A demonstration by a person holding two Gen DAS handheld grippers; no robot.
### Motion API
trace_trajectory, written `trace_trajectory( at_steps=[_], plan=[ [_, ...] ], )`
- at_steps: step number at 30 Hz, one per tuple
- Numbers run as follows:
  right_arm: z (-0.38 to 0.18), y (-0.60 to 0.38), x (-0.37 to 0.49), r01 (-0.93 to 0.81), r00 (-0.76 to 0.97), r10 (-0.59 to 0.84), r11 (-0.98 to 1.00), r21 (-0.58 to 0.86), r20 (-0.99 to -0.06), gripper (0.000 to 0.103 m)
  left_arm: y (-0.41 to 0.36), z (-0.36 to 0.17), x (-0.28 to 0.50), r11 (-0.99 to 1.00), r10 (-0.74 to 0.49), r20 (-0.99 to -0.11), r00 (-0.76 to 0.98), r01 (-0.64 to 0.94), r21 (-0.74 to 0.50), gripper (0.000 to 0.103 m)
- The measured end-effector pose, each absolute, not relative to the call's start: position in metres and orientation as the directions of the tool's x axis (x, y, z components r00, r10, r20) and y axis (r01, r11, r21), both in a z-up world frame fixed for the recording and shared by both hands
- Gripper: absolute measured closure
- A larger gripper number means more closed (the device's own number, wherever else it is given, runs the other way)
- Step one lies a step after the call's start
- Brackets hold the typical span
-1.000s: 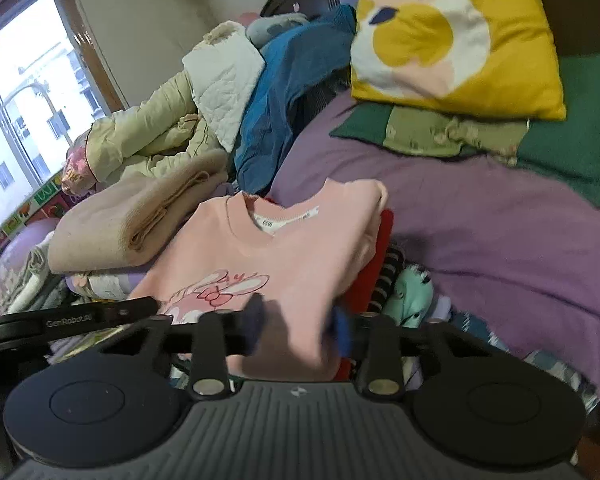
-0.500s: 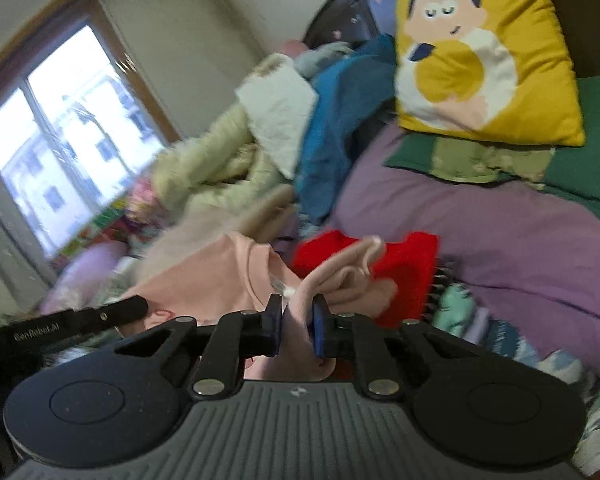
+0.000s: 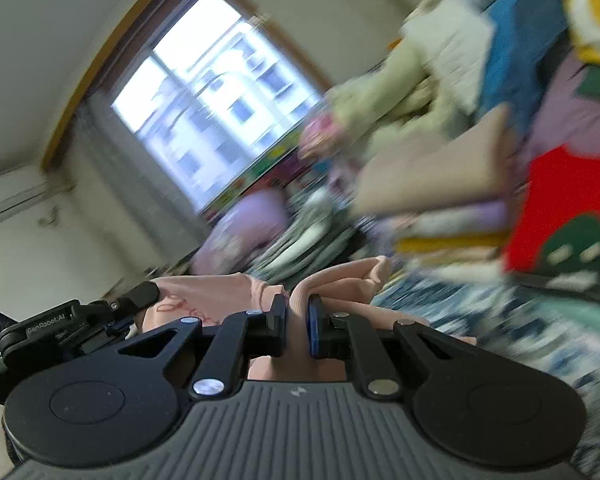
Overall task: Fold clothes
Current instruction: 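Carry the pink sweatshirt with both grippers and lay it on the bedspread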
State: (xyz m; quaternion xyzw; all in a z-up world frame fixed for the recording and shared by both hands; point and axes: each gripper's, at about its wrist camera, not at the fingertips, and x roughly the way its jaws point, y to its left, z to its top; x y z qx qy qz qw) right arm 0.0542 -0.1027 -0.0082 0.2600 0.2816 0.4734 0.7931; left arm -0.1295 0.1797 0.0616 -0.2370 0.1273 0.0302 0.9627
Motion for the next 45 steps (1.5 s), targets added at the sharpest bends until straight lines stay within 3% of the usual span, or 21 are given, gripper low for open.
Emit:
trace_trajectory(
  at_steps=[5, 14, 17, 21, 23, 25, 27, 28, 29, 34, 36, 41, 45],
  plan=[
    [-0.009, -0.055, 0.028, -0.636, 0.273, 0.940, 0.335, 0.696, -0.203, 0.090, 0.213, 0.051, -0.184, 0.856, 0.073, -0.274, 0.959, -0.201, -0.476, 0.098],
    [-0.024, 0.074, 0.035, -0.644, 0.143, 0.941, 0.325, 0.693, -0.308, 0.090, 0.315, 0.014, -0.199, 0.759, 0.198, -0.345, 0.917, -0.366, -0.538, 0.098],
    [-0.012, 0.124, 0.051, -0.654, 0.129, 0.940, 0.320, 0.686, -0.317, 0.090, 0.354, 0.018, -0.191, 0.750, 0.242, -0.294, 0.924, -0.371, -0.548, 0.098],
    [0.017, 0.165, 0.062, -0.702, 0.176, 0.953, 0.298, 0.647, -0.247, 0.090, 0.382, 0.031, -0.190, 0.765, 0.289, -0.178, 0.941, -0.339, -0.548, 0.098],
    [0.020, 0.174, 0.062, -0.722, 0.218, 0.949, 0.314, 0.616, -0.229, 0.090, 0.391, 0.022, -0.193, 0.764, 0.282, -0.180, 0.942, -0.334, -0.552, 0.096],
    [0.001, 0.177, 0.063, -0.702, 0.227, 0.931, 0.360, 0.615, -0.285, 0.085, 0.392, -0.001, -0.197, 0.753, 0.270, -0.263, 0.926, -0.373, -0.542, 0.088],
    [-0.027, 0.175, 0.061, -0.680, 0.205, 0.912, 0.393, 0.619, -0.354, 0.068, 0.390, -0.030, -0.208, 0.738, 0.277, -0.337, 0.900, -0.424, -0.525, 0.033],
    [-0.043, 0.170, 0.058, -0.675, 0.192, 0.904, 0.405, 0.617, -0.383, 0.058, 0.388, -0.046, -0.217, 0.719, 0.307, -0.352, 0.884, -0.457, -0.523, 0.031],
    [-0.059, 0.166, 0.055, -0.670, 0.178, 0.894, 0.416, 0.614, -0.412, 0.055, 0.387, -0.063, -0.225, 0.698, 0.323, -0.368, 0.872, -0.483, -0.530, 0.031],
    [-0.123, 0.147, 0.035, -0.663, 0.172, 0.829, 0.497, 0.560, -0.532, 0.055, 0.400, -0.123, -0.238, 0.578, 0.284, -0.445, 0.850, -0.522, -0.628, 0.031],
    [-0.135, 0.148, 0.029, -0.685, 0.191, 0.817, 0.508, 0.522, -0.543, 0.055, 0.404, -0.133, -0.234, 0.574, 0.277, -0.468, 0.839, -0.535, -0.620, 0.031],
    [-0.146, 0.159, 0.031, -0.727, 0.271, 0.810, 0.526, 0.441, -0.520, 0.042, 0.420, -0.156, -0.215, 0.587, 0.266, -0.494, 0.828, -0.546, -0.598, 0.031],
    [-0.143, 0.177, 0.057, -0.737, 0.289, 0.805, 0.533, 0.416, -0.519, 0.041, 0.435, -0.171, -0.199, 0.591, 0.254, -0.506, 0.824, -0.546, -0.594, 0.032]
  ],
)
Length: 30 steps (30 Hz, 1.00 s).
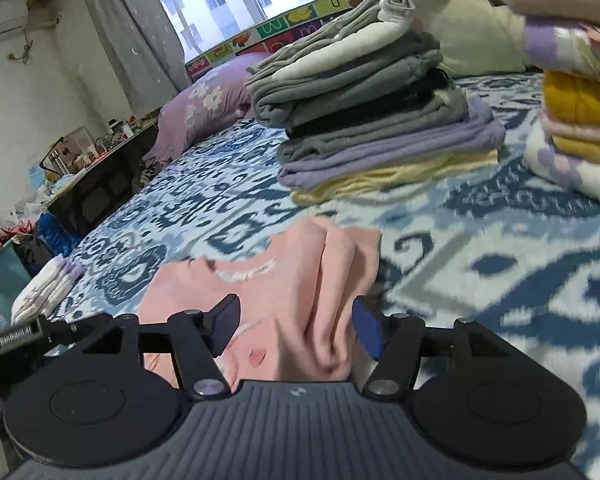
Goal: Fold clothes
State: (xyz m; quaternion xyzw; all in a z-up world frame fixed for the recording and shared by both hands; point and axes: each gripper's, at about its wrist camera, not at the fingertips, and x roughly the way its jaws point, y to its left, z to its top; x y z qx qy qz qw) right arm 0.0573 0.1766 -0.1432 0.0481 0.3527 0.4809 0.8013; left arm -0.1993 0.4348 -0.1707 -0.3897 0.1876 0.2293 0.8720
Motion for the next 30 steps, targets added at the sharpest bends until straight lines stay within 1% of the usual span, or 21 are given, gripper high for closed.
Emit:
trace_trajectory(
  at_steps=[5, 7, 9, 12, 13, 15, 16, 17, 18, 19, 20, 21, 22, 24, 30],
  plan=[
    [-0.146, 0.207, 0.085, -0.771, 0.290, 0.782, 0.533, 0.349, -0.552, 0.041, 0.455, -0.177, -0.181, 0.618, 0.249, -0.503, 0.828, -0.535, -0.575, 0.033],
    [-0.148, 0.219, 0.095, -0.780, 0.284, 0.781, 0.526, 0.339, -0.557, 0.041, 0.462, -0.177, -0.173, 0.633, 0.245, -0.498, 0.832, -0.526, -0.568, 0.036],
    [-0.151, 0.231, 0.102, -0.799, 0.272, 0.779, 0.510, 0.319, -0.565, 0.041, 0.467, -0.179, -0.166, 0.644, 0.234, -0.498, 0.835, -0.518, -0.564, 0.043],
    [-0.159, 0.250, 0.112, -0.819, 0.248, 0.770, 0.491, 0.297, -0.587, 0.044, 0.471, -0.181, -0.154, 0.663, 0.225, -0.508, 0.832, -0.513, -0.546, 0.046],
    [-0.162, 0.255, 0.114, -0.822, 0.238, 0.768, 0.485, 0.297, -0.595, 0.046, 0.471, -0.182, -0.151, 0.671, 0.228, -0.510, 0.829, -0.513, -0.535, 0.046],
    [-0.167, 0.262, 0.115, -0.833, 0.222, 0.766, 0.471, 0.291, -0.604, 0.053, 0.471, -0.183, -0.146, 0.682, 0.234, -0.513, 0.826, -0.515, -0.520, 0.052],
    [-0.168, 0.264, 0.115, -0.839, 0.215, 0.766, 0.462, 0.286, -0.606, 0.062, 0.472, -0.184, -0.144, 0.683, 0.237, -0.514, 0.824, -0.517, -0.515, 0.054],
    [-0.168, 0.264, 0.114, -0.843, 0.212, 0.770, 0.455, 0.285, -0.602, 0.069, 0.472, -0.184, -0.142, 0.685, 0.240, -0.517, 0.822, -0.521, -0.509, 0.060],
    [-0.168, 0.264, 0.113, -0.847, 0.208, 0.773, 0.449, 0.284, -0.599, 0.071, 0.471, -0.184, -0.142, 0.690, 0.245, -0.517, 0.820, -0.522, -0.502, 0.068],
    [-0.168, 0.263, 0.113, -0.847, 0.207, 0.775, 0.448, 0.288, -0.597, 0.075, 0.470, -0.184, -0.142, 0.694, 0.249, -0.517, 0.819, -0.524, -0.494, 0.069],
    [-0.167, 0.262, 0.112, -0.846, 0.205, 0.777, 0.446, 0.291, -0.595, 0.080, 0.468, -0.184, -0.142, 0.698, 0.254, -0.518, 0.817, -0.525, -0.487, 0.075],
    [-0.166, 0.260, 0.112, -0.845, 0.203, 0.780, 0.445, 0.297, -0.591, 0.081, 0.467, -0.184, -0.142, 0.702, 0.258, -0.518, 0.816, -0.527, -0.479, 0.081],
    [-0.163, 0.258, 0.111, -0.844, 0.204, 0.783, 0.445, 0.301, -0.587, 0.083, 0.466, -0.183, -0.142, 0.707, 0.262, -0.516, 0.815, -0.527, -0.472, 0.083],
    [-0.157, 0.252, 0.108, -0.838, 0.206, 0.792, 0.446, 0.314, -0.574, 0.085, 0.460, -0.178, -0.144, 0.718, 0.270, -0.507, 0.819, -0.522, -0.461, 0.087],
    [-0.131, 0.229, 0.089, -0.830, 0.196, 0.815, 0.434, 0.350, -0.545, 0.085, 0.438, -0.151, -0.166, 0.746, 0.270, -0.442, 0.856, -0.476, -0.466, 0.088]
  ],
)
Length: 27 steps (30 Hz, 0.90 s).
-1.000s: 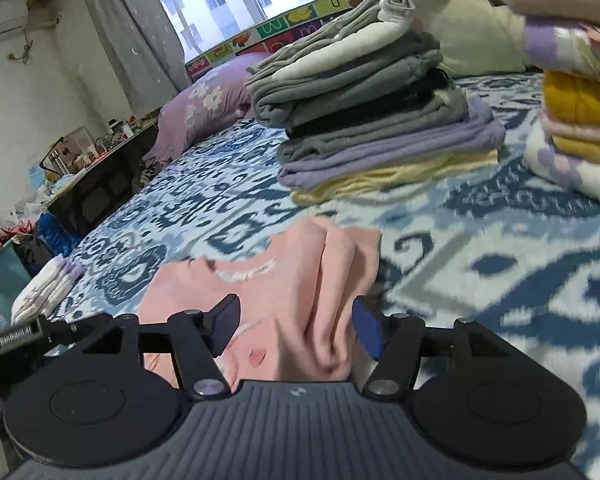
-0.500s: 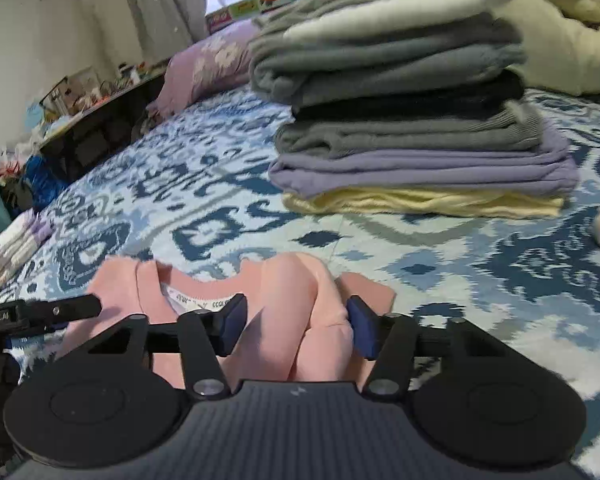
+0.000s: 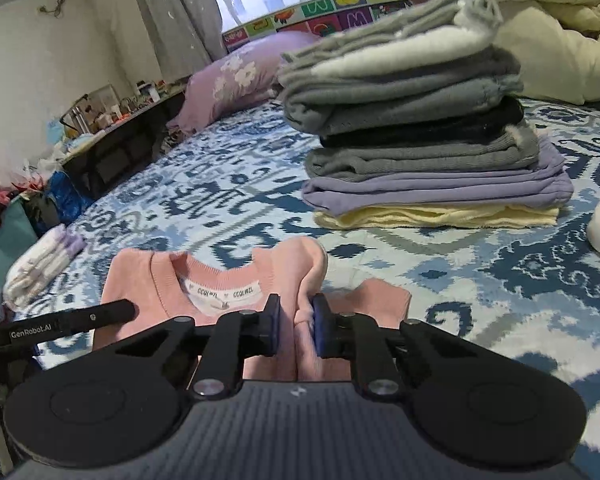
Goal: Fold clothes
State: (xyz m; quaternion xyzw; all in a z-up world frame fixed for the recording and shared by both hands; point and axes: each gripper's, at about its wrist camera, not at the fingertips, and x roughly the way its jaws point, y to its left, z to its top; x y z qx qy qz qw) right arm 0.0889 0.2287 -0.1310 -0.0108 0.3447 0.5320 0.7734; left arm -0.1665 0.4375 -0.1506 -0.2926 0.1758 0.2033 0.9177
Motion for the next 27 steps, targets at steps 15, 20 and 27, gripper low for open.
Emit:
trace_trajectory(
  at_steps=[15, 20, 27],
  plan=[
    [-0.114, 0.116, 0.009, -0.743, 0.153, 0.860, 0.424, 0.517, -0.486, 0.085, 0.348, -0.126, -0.252, 0.737, 0.242, -0.402, 0.883, -0.437, -0.516, 0.089],
    [-0.122, 0.087, -0.016, -0.720, 0.139, 0.848, 0.440, 0.536, -0.511, 0.082, 0.320, -0.127, -0.268, 0.758, 0.217, -0.441, 0.871, -0.435, -0.486, 0.089],
    [-0.120, 0.049, -0.047, -0.725, 0.108, 0.825, 0.447, 0.524, -0.554, 0.059, 0.296, -0.132, -0.286, 0.808, 0.133, -0.559, 0.819, -0.416, -0.417, 0.062]
  ],
)
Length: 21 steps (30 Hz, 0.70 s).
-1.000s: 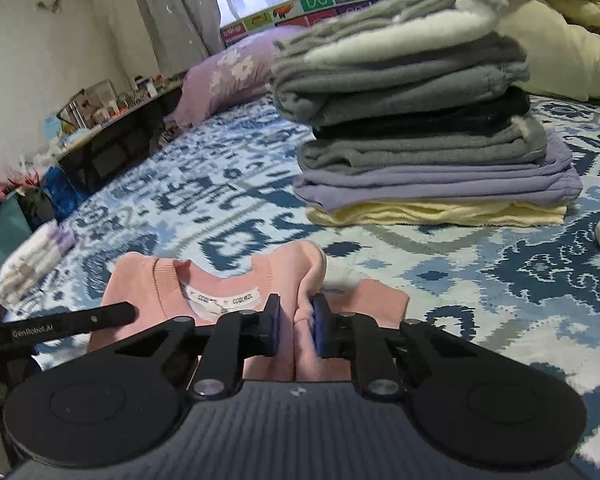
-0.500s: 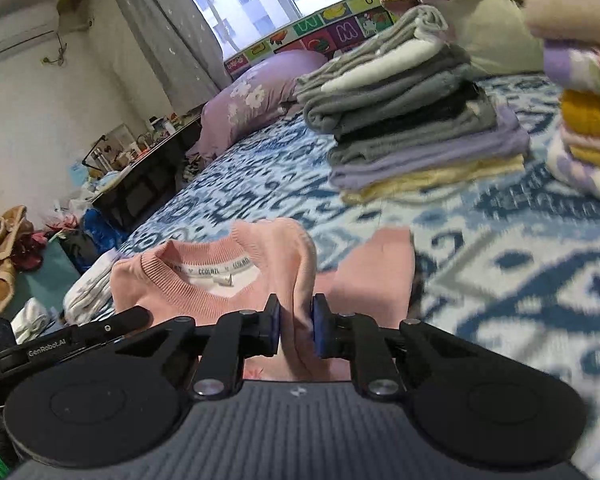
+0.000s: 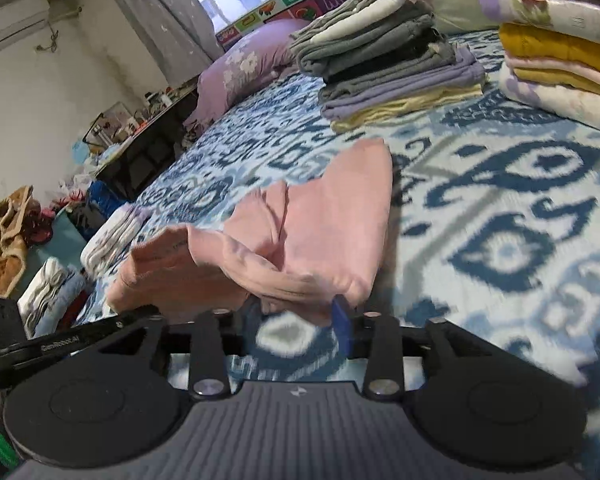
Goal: Fold clothes
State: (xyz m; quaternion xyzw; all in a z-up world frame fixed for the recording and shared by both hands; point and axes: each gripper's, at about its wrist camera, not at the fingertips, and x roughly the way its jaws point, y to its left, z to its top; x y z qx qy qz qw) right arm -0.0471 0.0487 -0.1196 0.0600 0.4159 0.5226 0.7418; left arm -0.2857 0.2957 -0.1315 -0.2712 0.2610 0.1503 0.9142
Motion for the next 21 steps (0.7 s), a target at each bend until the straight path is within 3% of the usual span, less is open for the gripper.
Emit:
trace_trajectory(
  at_steps=[2, 6, 9, 15, 19, 21],
  plan=[
    [-0.116, 0.034, -0.053, -0.721, 0.107, 0.824, 0.449, 0.527, -0.556, 0.049, 0.290, -0.129, -0.298, 0.835, 0.091, -0.579, 0.811, -0.379, -0.399, 0.036],
    [-0.115, 0.007, -0.051, -0.662, 0.119, 0.840, 0.465, 0.588, -0.529, 0.043, 0.290, -0.118, -0.326, 0.848, 0.043, -0.545, 0.837, -0.319, -0.423, 0.033],
    [-0.123, 0.003, -0.045, -0.602, 0.127, 0.843, 0.485, 0.634, -0.524, 0.038, 0.301, -0.115, -0.336, 0.789, 0.066, -0.528, 0.847, -0.368, -0.491, 0.032],
    [-0.154, 0.031, -0.049, -0.555, 0.156, 0.789, 0.568, 0.608, -0.595, 0.032, 0.300, -0.146, -0.309, 0.682, 0.112, -0.663, 0.740, -0.542, -0.491, 0.032],
    [-0.181, 0.047, -0.054, -0.536, 0.165, 0.739, 0.623, 0.570, -0.654, 0.032, 0.298, -0.180, -0.292, 0.614, 0.073, -0.716, 0.694, -0.597, -0.516, 0.033],
    [-0.192, 0.050, -0.056, -0.534, 0.170, 0.738, 0.626, 0.568, -0.653, 0.037, 0.296, -0.188, -0.289, 0.604, 0.081, -0.718, 0.692, -0.607, -0.517, 0.038]
  ],
)
